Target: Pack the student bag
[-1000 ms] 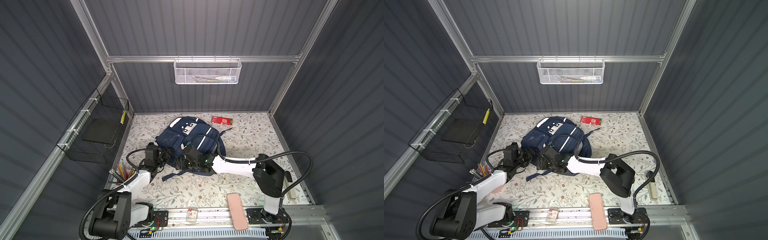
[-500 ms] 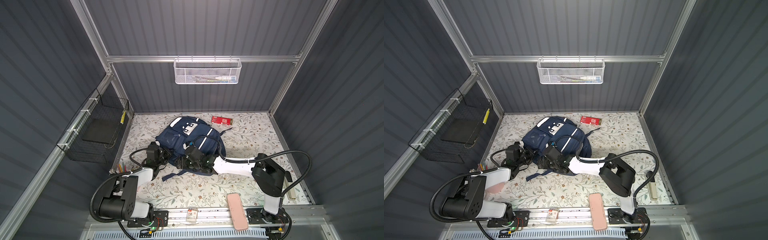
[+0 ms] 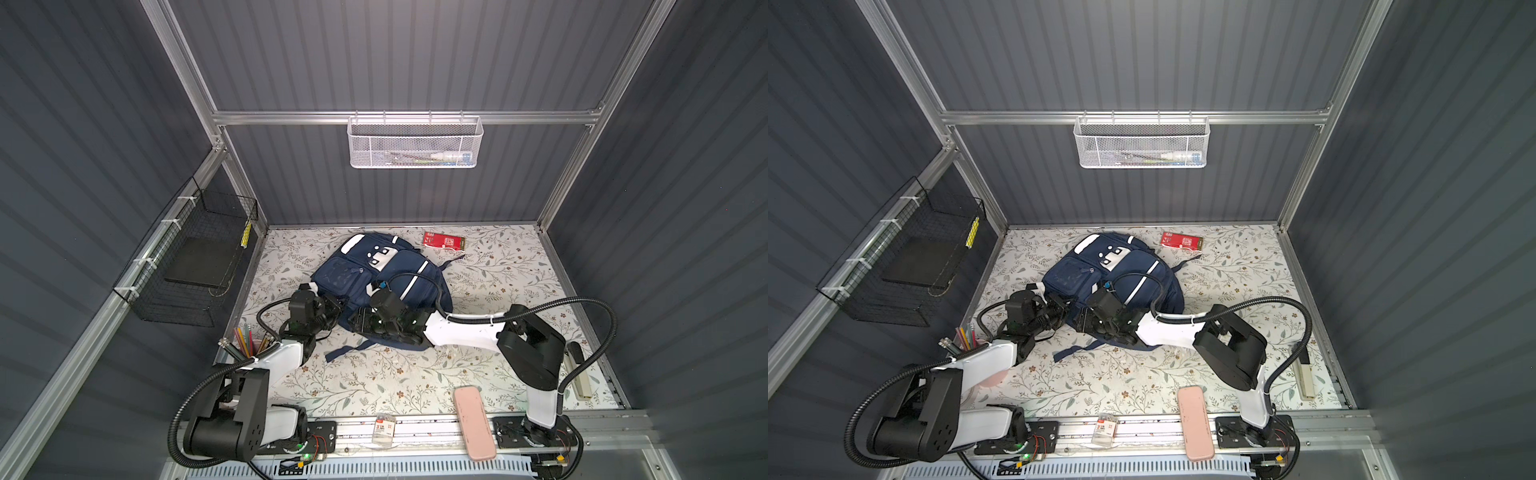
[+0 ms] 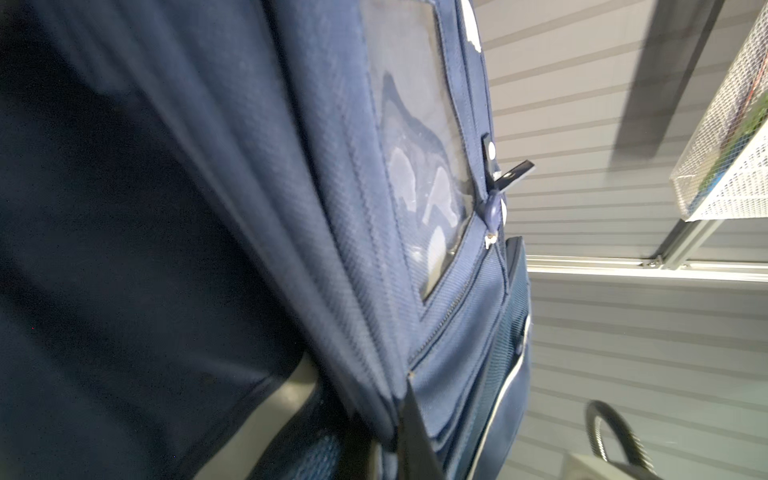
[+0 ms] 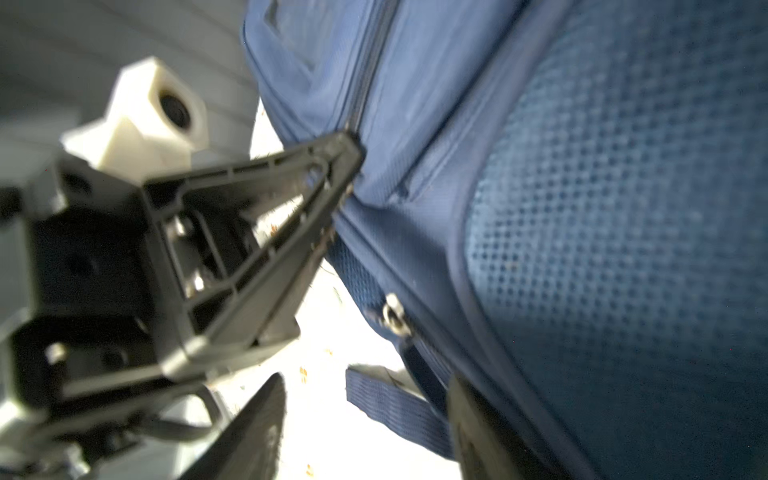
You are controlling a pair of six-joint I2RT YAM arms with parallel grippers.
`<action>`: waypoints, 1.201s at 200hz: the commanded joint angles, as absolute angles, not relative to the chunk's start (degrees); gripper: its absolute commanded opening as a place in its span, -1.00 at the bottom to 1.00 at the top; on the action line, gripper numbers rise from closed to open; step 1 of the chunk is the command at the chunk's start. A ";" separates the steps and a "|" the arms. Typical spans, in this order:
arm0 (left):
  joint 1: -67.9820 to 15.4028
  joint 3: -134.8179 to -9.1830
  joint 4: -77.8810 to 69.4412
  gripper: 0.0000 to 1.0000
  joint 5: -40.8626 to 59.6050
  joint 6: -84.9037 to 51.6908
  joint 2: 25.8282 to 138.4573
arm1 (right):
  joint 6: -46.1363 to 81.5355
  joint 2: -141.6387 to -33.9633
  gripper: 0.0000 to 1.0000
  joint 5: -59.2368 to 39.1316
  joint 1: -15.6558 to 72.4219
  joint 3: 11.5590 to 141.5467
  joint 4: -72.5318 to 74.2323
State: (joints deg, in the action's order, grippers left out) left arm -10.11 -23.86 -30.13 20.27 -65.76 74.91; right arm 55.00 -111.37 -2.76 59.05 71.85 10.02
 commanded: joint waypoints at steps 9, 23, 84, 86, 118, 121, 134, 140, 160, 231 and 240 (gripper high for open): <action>-10.46 -22.94 -33.67 -1.00 25.57 -67.91 74.54 | 59.00 -114.82 -0.09 -2.67 56.70 72.67 13.17; -10.46 -22.44 -33.88 -1.00 25.94 -68.37 74.15 | 59.14 -116.09 -0.10 -2.39 56.28 73.89 12.68; -10.48 -20.92 -34.24 -1.00 25.74 -69.03 73.54 | 58.24 -120.05 -0.52 -1.65 55.81 78.69 12.94; -10.53 -20.79 -34.51 -1.00 25.75 -69.14 73.56 | 58.07 -120.06 -0.55 -1.67 55.81 78.78 12.88; -10.38 -21.02 -32.98 -1.00 25.30 -68.26 73.05 | 58.50 -119.34 -0.70 -1.37 55.64 76.45 13.12; -10.42 -21.19 -32.76 -1.00 25.25 -68.20 72.96 | 58.64 -119.28 -0.72 -1.37 55.53 76.13 13.35; -10.41 -21.71 -32.27 -1.00 25.00 -67.80 72.69 | 59.46 -119.09 -0.77 -1.59 55.31 74.48 14.48; -10.37 -21.91 -32.04 -1.00 24.98 -67.56 72.60 | 59.74 -118.93 -0.78 -1.75 55.18 73.86 14.95; -10.42 -22.32 -30.73 -1.00 24.57 -66.72 72.53 | 59.62 -117.69 -0.84 -1.42 55.02 72.00 15.17; -10.37 -21.78 -31.32 -1.00 24.68 -67.98 71.87 | 59.60 -115.93 0.19 1.43 55.11 71.09 13.72; -10.37 -21.80 -31.75 -1.00 25.20 -68.75 71.43 | 59.80 -117.61 0.19 1.26 54.94 73.07 13.18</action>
